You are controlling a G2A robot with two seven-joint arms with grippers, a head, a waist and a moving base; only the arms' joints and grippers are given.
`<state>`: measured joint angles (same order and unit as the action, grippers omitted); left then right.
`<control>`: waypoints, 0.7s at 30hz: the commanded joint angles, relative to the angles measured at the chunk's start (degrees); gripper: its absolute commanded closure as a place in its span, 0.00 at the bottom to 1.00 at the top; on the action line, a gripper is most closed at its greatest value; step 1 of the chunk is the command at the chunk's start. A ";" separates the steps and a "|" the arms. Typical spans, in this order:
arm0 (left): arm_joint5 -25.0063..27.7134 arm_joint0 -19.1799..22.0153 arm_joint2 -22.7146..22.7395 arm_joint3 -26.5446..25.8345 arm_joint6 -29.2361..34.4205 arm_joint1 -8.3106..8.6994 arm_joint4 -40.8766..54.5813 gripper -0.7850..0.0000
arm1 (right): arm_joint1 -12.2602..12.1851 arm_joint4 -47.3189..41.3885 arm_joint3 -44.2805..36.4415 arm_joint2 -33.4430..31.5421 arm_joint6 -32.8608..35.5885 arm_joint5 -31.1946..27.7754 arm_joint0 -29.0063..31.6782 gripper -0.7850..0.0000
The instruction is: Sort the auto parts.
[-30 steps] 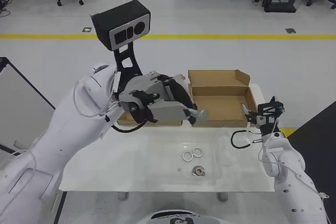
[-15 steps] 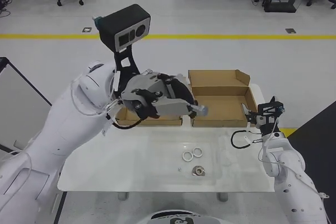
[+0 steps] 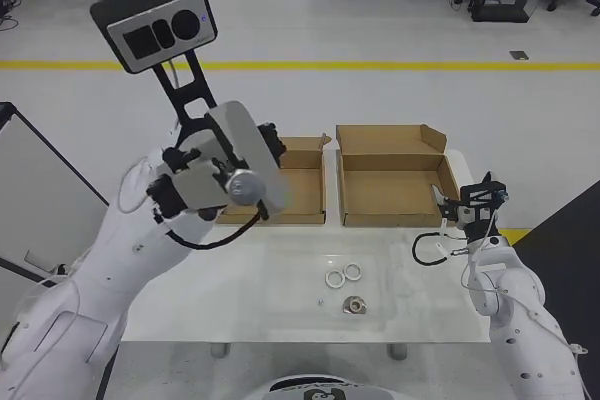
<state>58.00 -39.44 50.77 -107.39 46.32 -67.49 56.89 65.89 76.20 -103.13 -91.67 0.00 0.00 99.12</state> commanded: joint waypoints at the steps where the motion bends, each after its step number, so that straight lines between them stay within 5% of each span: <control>1: 0.00 0.01 0.10 0.47 0.00 -0.37 -0.95 1.00 | 0.00 0.00 0.00 0.00 0.00 0.00 0.00 0.00; 9: 0.00 -0.10 0.42 3.04 -0.01 -0.49 -6.24 1.00 | 0.00 0.00 0.00 0.00 0.00 0.00 0.00 0.00; 21: 0.00 1.34 -1.37 5.67 -0.02 1.59 -10.45 1.00 | 0.00 0.00 0.00 0.00 0.00 0.00 0.00 0.00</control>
<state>58.00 -38.16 49.44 -101.75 46.30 -66.04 46.51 65.89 76.20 -103.13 -91.67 0.00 0.00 99.12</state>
